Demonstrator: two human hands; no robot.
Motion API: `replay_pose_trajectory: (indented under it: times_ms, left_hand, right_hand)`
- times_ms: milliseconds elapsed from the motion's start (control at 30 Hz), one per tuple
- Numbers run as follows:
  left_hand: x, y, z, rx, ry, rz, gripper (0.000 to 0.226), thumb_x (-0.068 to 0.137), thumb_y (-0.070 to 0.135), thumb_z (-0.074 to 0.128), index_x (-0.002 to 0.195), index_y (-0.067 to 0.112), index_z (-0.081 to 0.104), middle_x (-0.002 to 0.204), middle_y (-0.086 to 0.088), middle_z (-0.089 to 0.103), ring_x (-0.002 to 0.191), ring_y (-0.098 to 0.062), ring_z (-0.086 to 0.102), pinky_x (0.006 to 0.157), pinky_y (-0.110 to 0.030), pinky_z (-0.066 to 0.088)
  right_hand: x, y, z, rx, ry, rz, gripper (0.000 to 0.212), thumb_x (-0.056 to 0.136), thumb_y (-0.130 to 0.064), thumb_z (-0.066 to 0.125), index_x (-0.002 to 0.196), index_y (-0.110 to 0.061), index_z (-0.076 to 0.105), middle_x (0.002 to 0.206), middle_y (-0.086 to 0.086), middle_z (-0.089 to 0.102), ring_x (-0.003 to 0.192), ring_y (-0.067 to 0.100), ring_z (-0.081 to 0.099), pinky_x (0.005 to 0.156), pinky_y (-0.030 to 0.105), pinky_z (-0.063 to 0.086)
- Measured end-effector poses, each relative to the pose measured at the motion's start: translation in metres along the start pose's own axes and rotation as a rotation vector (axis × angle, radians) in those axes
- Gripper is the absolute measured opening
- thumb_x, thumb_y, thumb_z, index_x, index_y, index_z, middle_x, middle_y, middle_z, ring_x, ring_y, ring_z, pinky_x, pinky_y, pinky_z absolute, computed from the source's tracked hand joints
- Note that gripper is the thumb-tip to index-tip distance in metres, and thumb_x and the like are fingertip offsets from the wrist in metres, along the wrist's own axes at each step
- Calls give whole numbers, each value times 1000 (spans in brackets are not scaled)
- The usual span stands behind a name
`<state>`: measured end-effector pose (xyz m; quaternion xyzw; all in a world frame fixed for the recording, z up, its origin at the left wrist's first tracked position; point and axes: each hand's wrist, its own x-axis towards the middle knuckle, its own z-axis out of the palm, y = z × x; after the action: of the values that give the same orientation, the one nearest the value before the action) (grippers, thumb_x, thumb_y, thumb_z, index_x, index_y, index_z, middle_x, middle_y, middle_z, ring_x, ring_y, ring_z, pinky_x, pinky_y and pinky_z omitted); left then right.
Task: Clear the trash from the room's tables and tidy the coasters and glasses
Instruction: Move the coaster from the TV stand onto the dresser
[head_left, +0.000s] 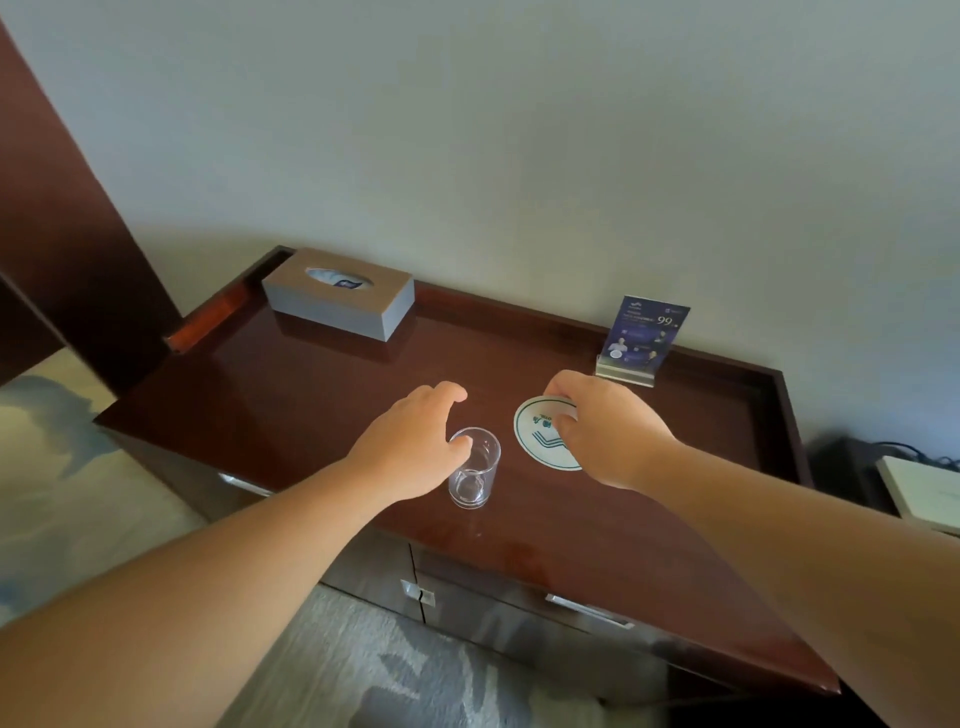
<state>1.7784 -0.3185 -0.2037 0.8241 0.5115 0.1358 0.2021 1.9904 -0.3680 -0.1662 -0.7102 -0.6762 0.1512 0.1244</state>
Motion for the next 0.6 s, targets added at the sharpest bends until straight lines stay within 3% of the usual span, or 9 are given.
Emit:
replay_pose_trajectory:
  times_ms: [167,600]
  left_hand:
    - [20,1,10,-32,-42,40,50,89,35,52,137,29,37,129,4,50,109,-14,54,81,-29,45]
    - [102,16,-11,-37,-43,14,52,88,40,52,137,31,37,130,6,50,118,-12,50,90,-31,43]
  right_hand:
    - [11,7,0,15,3,45,16,92,-17,45,101,-28,53,93,-4,62,79,18,57,56,27,42]
    - [95,26,-31,128,61,38,11,93,-23,49,93,-32,55,94,-6,65,78,14,58,53,23,42]
